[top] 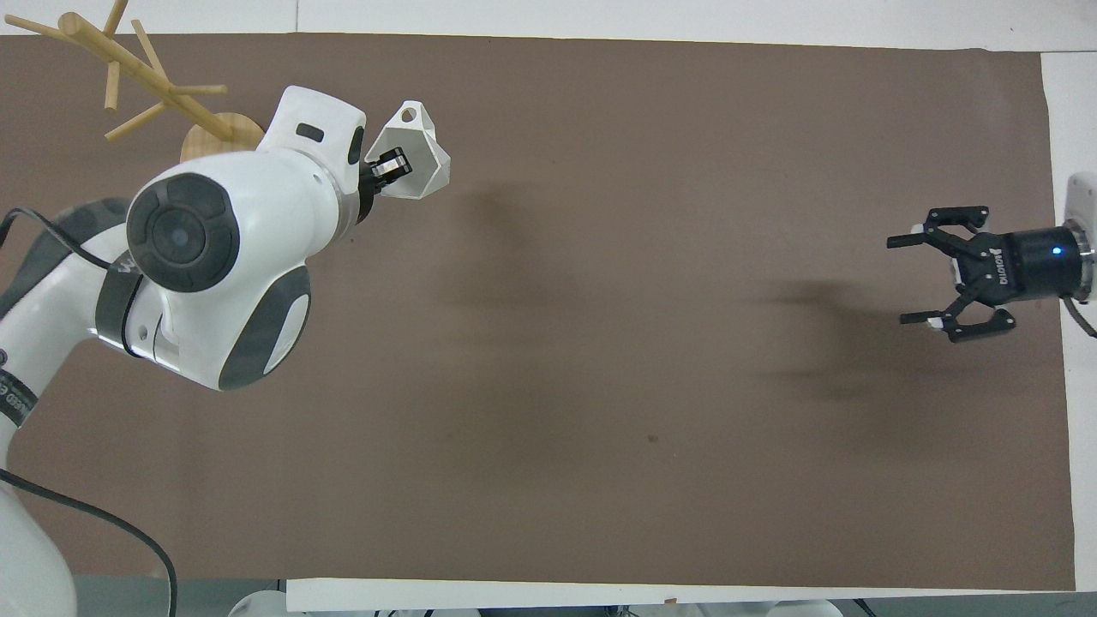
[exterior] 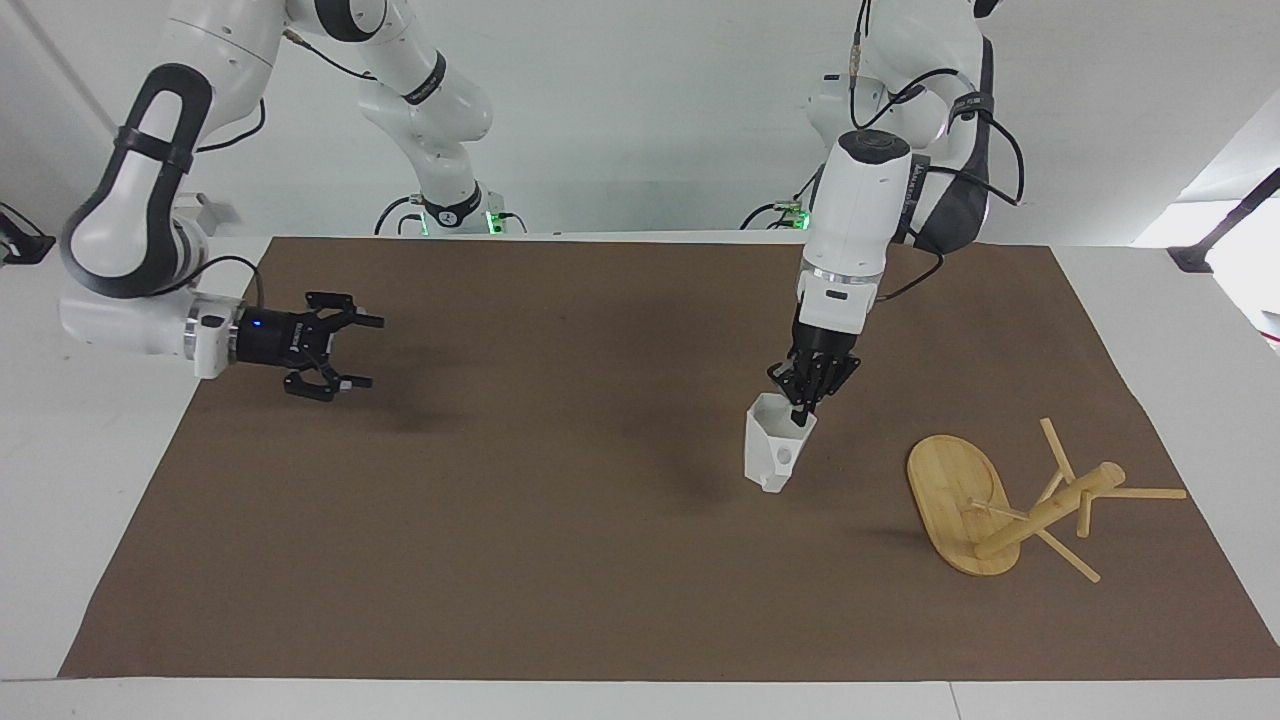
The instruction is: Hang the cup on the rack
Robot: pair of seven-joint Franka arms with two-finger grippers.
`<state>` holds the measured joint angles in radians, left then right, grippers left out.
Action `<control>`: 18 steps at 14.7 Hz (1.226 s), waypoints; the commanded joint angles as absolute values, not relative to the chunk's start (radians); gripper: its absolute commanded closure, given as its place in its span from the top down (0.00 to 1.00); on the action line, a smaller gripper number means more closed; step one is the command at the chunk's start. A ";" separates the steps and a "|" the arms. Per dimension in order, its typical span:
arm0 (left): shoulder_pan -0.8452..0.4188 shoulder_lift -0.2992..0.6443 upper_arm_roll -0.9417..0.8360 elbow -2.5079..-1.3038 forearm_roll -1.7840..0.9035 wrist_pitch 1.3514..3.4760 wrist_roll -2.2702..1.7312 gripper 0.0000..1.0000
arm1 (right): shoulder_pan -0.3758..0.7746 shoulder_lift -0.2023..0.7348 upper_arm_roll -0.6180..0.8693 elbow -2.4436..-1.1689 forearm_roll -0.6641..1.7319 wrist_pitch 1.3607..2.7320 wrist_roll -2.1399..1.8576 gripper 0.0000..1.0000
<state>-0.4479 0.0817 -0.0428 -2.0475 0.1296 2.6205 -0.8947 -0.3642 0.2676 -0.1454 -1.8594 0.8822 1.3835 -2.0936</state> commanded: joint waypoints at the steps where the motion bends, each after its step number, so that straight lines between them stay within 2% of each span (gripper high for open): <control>1: -0.407 -0.018 -0.048 -2.251 0.144 2.839 -0.891 0.00 | -0.400 0.166 -0.133 -1.800 0.709 1.373 -1.947 1.00; 3: -0.388 -0.034 -0.046 -2.314 0.144 2.922 -0.888 0.00 | -0.399 0.102 -0.133 -1.757 0.594 1.361 -1.803 1.00; 6: -0.332 -0.049 -0.048 -2.431 0.144 3.173 -0.899 0.00 | -0.379 -0.018 -0.115 -1.736 0.461 1.364 -1.541 1.00; 8: -0.314 -0.058 -0.048 -2.479 0.144 3.276 -0.902 0.00 | -0.335 -0.080 -0.071 -1.705 0.331 1.365 -1.343 1.00; 11: -0.278 -0.054 -0.049 -2.482 0.143 3.324 -0.951 0.00 | -0.261 -0.075 -0.037 -1.605 0.189 1.351 -1.053 1.00; 15: -0.238 -0.019 -0.049 -2.476 0.144 3.378 -1.000 0.00 | -0.204 -0.078 -0.032 -1.606 0.164 1.353 -0.624 1.00; 18: -0.198 0.034 -0.049 -2.451 0.144 3.419 -1.002 0.00 | -0.121 -0.081 -0.032 -1.609 0.028 1.325 -0.367 1.00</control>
